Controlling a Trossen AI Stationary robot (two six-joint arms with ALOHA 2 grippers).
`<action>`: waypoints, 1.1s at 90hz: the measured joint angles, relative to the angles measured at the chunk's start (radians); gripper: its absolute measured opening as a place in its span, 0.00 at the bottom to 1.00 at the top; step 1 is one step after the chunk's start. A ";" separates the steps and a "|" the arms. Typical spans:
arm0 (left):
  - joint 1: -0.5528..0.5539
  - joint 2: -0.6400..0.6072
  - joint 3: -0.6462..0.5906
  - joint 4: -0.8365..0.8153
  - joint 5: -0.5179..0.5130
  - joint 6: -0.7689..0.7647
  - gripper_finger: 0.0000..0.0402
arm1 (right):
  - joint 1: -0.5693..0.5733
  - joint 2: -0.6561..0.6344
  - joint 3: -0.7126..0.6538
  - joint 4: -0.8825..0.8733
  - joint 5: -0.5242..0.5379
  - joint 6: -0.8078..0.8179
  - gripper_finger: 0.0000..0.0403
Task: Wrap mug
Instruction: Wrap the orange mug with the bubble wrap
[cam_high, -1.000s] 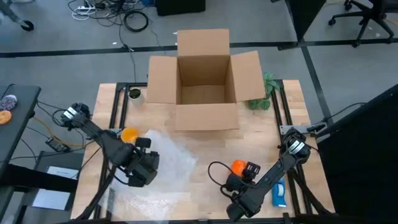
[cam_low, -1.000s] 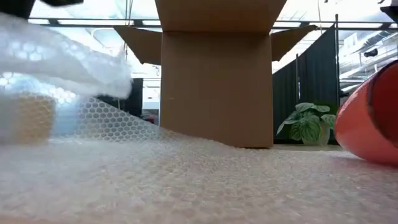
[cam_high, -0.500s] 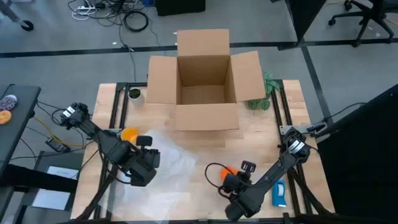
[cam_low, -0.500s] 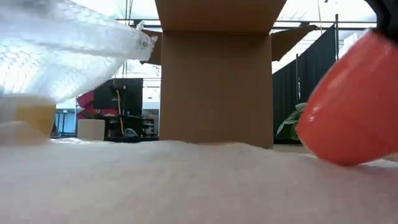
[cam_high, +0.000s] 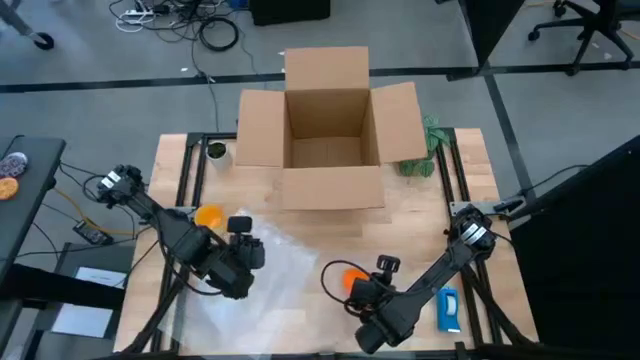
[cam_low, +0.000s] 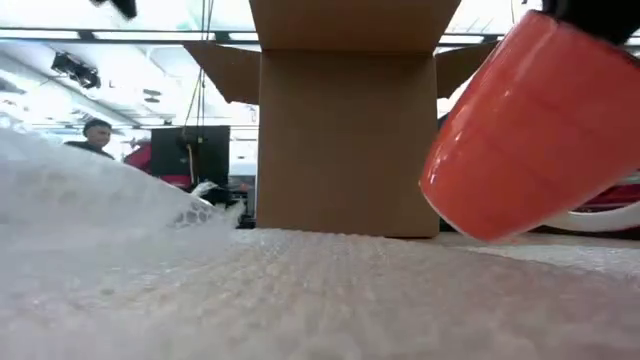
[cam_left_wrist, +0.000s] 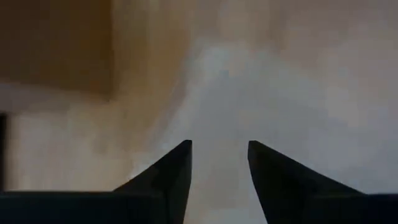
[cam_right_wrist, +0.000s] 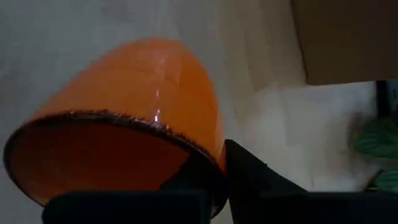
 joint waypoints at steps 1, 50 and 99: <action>0.000 0.000 -0.004 0.017 0.003 0.011 0.35 | -0.001 0.000 0.000 0.000 0.001 0.000 0.00; 0.001 0.000 -0.361 0.645 0.051 0.175 0.36 | -0.019 -0.002 -0.053 -0.018 -0.042 -0.157 0.00; 0.002 0.002 -0.487 0.613 -0.007 0.091 0.35 | -0.150 -0.014 -0.053 -0.008 0.120 -0.423 0.00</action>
